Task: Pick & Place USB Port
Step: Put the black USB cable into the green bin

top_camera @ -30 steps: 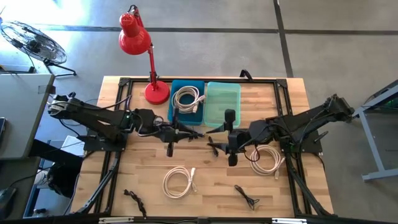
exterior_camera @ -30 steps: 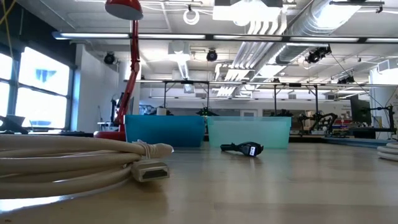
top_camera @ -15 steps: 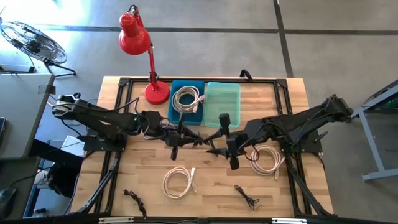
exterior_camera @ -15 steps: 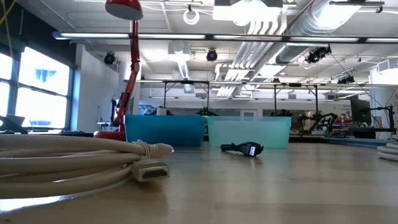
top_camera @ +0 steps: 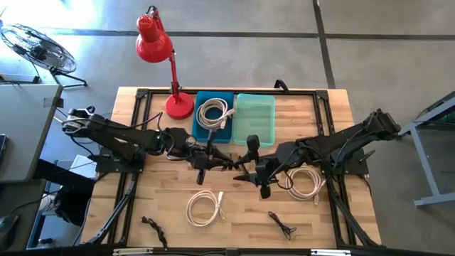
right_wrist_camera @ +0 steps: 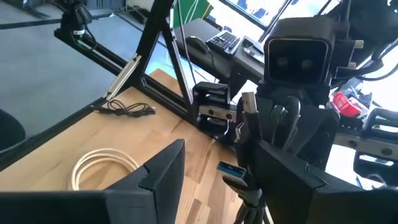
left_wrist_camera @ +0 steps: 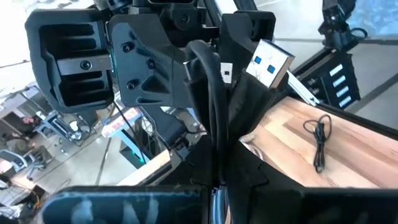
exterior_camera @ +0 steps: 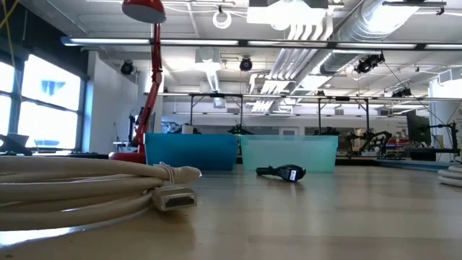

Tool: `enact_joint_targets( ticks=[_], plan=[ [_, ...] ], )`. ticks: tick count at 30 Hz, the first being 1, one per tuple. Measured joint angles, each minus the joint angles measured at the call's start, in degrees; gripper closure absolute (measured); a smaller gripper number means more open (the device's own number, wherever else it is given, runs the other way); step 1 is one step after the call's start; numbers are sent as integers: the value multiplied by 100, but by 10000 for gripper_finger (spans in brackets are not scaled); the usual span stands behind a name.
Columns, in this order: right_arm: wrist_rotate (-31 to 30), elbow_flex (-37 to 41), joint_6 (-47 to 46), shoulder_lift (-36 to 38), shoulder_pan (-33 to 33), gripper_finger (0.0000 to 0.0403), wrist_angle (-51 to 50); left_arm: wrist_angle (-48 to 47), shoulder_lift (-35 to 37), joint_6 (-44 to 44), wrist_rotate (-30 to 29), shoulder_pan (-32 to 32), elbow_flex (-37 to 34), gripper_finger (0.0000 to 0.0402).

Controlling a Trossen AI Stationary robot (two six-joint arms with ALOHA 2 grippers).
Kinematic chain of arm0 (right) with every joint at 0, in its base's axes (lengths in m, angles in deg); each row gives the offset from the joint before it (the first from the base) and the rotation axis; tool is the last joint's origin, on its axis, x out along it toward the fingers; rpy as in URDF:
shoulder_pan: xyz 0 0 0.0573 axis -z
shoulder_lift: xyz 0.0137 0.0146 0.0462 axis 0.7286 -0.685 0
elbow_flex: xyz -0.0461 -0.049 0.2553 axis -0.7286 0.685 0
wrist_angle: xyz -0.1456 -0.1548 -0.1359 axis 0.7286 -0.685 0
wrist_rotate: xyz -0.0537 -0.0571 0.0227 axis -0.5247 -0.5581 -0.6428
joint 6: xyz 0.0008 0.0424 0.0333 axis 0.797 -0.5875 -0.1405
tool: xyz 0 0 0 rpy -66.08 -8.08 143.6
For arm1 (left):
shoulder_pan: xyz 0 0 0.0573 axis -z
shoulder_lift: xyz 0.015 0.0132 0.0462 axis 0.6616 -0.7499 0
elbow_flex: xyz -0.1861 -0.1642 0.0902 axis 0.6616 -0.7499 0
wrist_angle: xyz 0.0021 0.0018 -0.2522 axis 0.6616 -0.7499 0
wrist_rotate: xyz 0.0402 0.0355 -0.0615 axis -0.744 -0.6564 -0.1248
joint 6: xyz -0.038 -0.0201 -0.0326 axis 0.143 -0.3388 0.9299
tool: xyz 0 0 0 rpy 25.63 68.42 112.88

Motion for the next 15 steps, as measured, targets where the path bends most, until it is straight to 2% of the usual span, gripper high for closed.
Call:
enact_joint_targets(
  ticks=[15],
  plan=[
    [352, 2, -30, 4, 236, 220, 139, 336, -172, 3, 225, -11, 4, 389]
  ],
)
